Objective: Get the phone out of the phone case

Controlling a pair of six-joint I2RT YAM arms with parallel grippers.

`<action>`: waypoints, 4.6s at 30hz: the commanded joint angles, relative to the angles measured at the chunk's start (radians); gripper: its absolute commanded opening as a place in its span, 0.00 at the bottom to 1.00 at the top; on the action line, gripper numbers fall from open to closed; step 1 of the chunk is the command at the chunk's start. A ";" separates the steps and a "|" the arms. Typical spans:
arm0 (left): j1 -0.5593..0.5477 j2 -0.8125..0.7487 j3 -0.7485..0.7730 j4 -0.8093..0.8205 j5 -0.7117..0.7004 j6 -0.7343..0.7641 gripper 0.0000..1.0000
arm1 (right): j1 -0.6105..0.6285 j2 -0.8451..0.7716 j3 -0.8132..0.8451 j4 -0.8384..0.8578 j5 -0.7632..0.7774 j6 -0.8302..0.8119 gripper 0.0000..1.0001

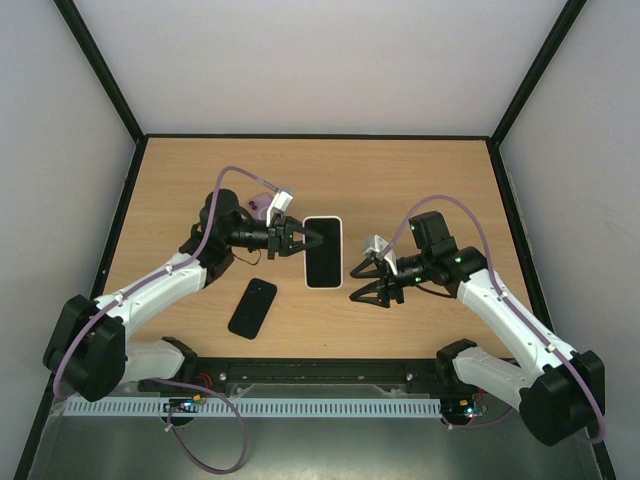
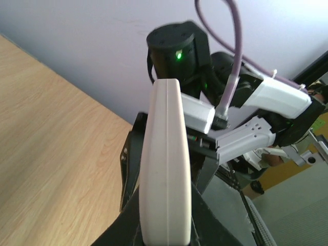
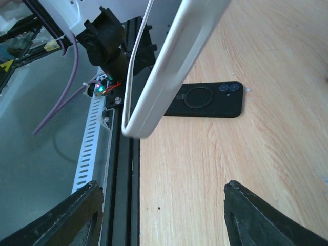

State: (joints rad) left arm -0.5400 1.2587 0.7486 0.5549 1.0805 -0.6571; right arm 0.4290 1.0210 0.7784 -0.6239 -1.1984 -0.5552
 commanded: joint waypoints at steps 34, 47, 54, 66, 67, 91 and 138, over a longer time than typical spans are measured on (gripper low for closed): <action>-0.065 0.067 0.008 0.195 0.047 -0.108 0.03 | 0.062 0.058 0.082 -0.113 -0.159 -0.163 0.52; -0.066 0.073 0.016 0.165 0.054 -0.106 0.03 | 0.071 0.018 -0.011 0.012 -0.127 -0.115 0.48; -0.071 0.080 0.023 0.135 0.060 -0.091 0.03 | 0.071 0.044 0.000 -0.002 -0.100 -0.140 0.44; -0.107 0.094 0.032 0.129 0.097 -0.088 0.03 | 0.073 0.077 -0.002 -0.039 -0.031 -0.210 0.36; -0.110 0.093 0.034 0.124 0.099 -0.085 0.03 | 0.073 0.079 0.000 -0.038 -0.030 -0.211 0.35; -0.144 0.089 0.081 -0.006 0.152 0.002 0.03 | 0.074 0.050 -0.043 0.123 0.193 -0.103 0.30; -0.193 0.089 0.103 -0.101 0.192 0.061 0.03 | 0.073 -0.021 -0.062 0.322 0.458 0.141 0.39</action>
State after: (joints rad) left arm -0.6682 1.3754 0.8192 0.4355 1.0149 -0.5526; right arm 0.5240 0.9829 0.7013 -0.5400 -0.8951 -0.5556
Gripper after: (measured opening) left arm 0.086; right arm 0.370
